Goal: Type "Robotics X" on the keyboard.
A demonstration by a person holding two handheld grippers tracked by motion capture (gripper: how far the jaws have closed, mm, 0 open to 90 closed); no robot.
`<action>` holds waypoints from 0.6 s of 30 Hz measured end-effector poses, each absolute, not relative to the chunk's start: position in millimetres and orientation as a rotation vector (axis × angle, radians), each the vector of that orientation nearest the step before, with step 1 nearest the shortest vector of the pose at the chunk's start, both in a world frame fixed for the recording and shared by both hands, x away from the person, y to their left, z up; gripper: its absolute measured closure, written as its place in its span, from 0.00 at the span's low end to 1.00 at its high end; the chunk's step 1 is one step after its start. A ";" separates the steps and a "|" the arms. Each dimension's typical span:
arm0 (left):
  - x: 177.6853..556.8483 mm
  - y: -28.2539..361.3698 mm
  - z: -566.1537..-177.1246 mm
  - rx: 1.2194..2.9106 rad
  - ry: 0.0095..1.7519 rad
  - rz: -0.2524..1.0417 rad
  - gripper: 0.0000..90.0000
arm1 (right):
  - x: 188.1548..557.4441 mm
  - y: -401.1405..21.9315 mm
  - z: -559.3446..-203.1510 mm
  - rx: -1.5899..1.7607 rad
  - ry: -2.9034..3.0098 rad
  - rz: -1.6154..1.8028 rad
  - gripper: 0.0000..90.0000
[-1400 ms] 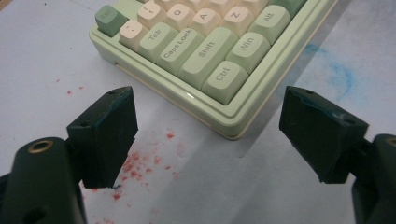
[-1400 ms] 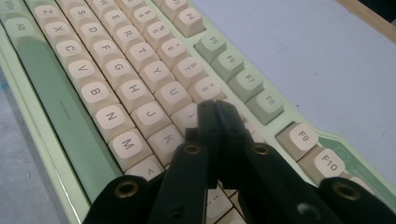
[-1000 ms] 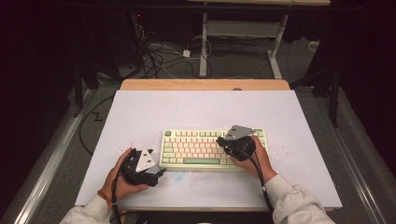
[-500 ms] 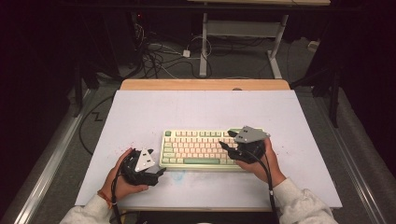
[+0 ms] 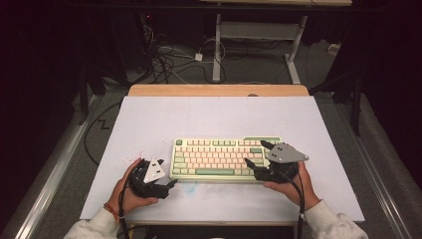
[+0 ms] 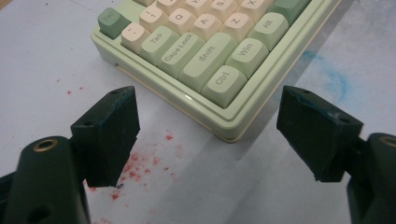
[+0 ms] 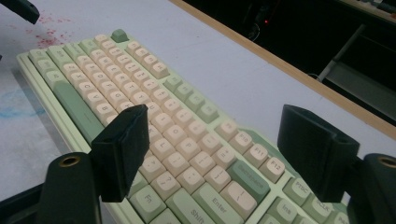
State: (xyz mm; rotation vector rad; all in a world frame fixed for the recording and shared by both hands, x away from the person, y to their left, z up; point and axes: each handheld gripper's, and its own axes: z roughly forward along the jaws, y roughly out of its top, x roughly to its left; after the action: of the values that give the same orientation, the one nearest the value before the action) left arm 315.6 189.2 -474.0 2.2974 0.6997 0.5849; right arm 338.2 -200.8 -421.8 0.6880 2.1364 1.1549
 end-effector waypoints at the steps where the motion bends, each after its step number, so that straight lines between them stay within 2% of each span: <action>1: 315.3 188.9 -473.8 2.299 0.697 0.588 0.22 | 337.0 -202.4 -422.5 0.688 2.137 1.157 0.27; 10: 315.3 189.2 -472.5 2.304 0.707 0.596 0.25 | 325.0 -216.4 -431.0 0.703 2.115 1.129 0.26; 18: 315.4 187.1 -469.7 2.306 0.702 0.595 0.40 | 314.2 -232.8 -443.4 0.737 2.102 1.089 0.27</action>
State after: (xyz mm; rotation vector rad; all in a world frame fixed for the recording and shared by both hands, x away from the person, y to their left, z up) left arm 315.4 187.1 -469.7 2.3064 0.7020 0.5949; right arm 314.2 -232.8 -443.4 0.7368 2.1019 1.0889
